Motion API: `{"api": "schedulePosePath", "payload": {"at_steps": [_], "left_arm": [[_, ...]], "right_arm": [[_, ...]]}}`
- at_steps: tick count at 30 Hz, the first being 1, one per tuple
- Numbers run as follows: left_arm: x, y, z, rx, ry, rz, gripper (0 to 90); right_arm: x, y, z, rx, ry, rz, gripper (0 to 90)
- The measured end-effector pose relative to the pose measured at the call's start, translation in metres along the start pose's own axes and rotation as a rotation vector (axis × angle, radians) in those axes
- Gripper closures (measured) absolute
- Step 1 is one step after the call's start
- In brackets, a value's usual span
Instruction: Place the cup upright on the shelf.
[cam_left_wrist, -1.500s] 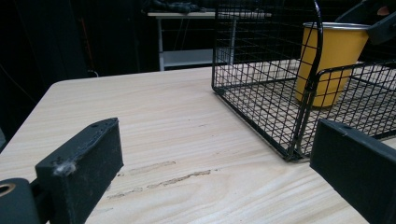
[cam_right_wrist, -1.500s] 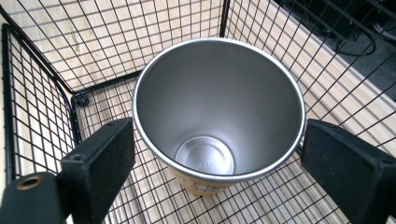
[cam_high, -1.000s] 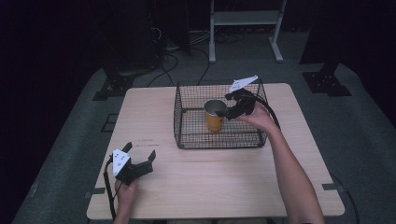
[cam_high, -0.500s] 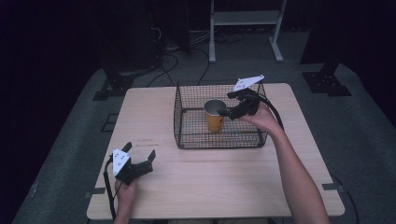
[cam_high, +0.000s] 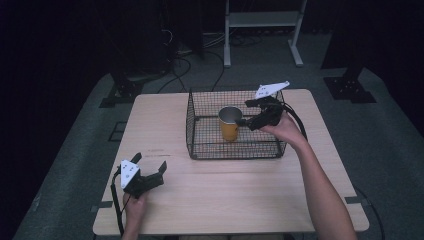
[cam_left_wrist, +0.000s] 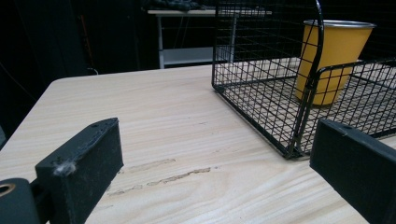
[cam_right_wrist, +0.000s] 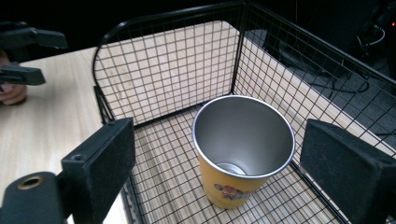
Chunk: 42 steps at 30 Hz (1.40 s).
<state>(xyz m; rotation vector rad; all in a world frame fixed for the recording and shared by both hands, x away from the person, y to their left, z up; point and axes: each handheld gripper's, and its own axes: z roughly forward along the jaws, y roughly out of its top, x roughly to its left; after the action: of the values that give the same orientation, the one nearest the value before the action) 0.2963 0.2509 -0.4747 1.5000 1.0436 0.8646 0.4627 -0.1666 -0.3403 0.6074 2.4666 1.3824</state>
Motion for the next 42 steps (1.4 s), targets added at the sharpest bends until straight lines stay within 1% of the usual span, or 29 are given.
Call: {"api": "schedulePosePath", "payload": {"at_steps": [3,6,15,17,19,24,27,31,33,35,39,42], "left_arm": [[0.000,0.000,0.000,0.000,0.001,0.000,2.0],[0.000,0.000,0.000,0.000,0.002,-0.002,2.0],[0.000,0.000,0.000,0.001,-0.002,0.001,2.0],[0.000,0.000,0.000,0.000,-0.003,0.002,2.0],[0.000,0.000,0.000,0.000,-0.003,0.003,2.0],[0.000,0.000,0.000,0.001,-0.002,0.003,2.0],[0.000,0.000,0.000,0.001,-0.003,0.004,2.0],[0.000,0.000,0.000,0.002,-0.002,0.005,2.0],[0.000,0.000,0.000,0.004,-0.002,0.006,2.0],[0.000,0.000,0.000,0.004,-0.002,0.008,2.0],[0.000,0.000,0.000,0.003,-0.002,0.007,2.0],[0.000,0.000,0.000,0.002,-0.002,0.005,2.0]], "right_arm": [[0.002,-0.001,-0.006,-0.011,0.018,0.008,9.5],[0.004,0.000,-0.011,-0.007,0.007,-0.001,9.7],[0.010,0.000,-0.028,-0.001,0.004,-0.003,9.8],[0.011,-0.001,-0.032,-0.015,-0.004,-0.010,9.7],[0.013,-0.003,-0.036,-0.025,-0.003,-0.007,9.8],[0.015,-0.008,-0.043,-0.020,-0.016,-0.013,9.8],[0.016,-0.009,-0.048,-0.014,-0.013,-0.006,9.8],[0.021,-0.008,-0.056,-0.007,-0.018,-0.024,9.8],[0.024,-0.008,-0.059,-0.015,-0.012,-0.025,9.8],[0.027,-0.008,-0.063,-0.034,-0.014,-0.032,10.0],[0.031,-0.011,-0.067,-0.040,-0.015,-0.034,10.0],[0.031,-0.017,-0.070,-0.036,-0.012,-0.029,10.0]]}}
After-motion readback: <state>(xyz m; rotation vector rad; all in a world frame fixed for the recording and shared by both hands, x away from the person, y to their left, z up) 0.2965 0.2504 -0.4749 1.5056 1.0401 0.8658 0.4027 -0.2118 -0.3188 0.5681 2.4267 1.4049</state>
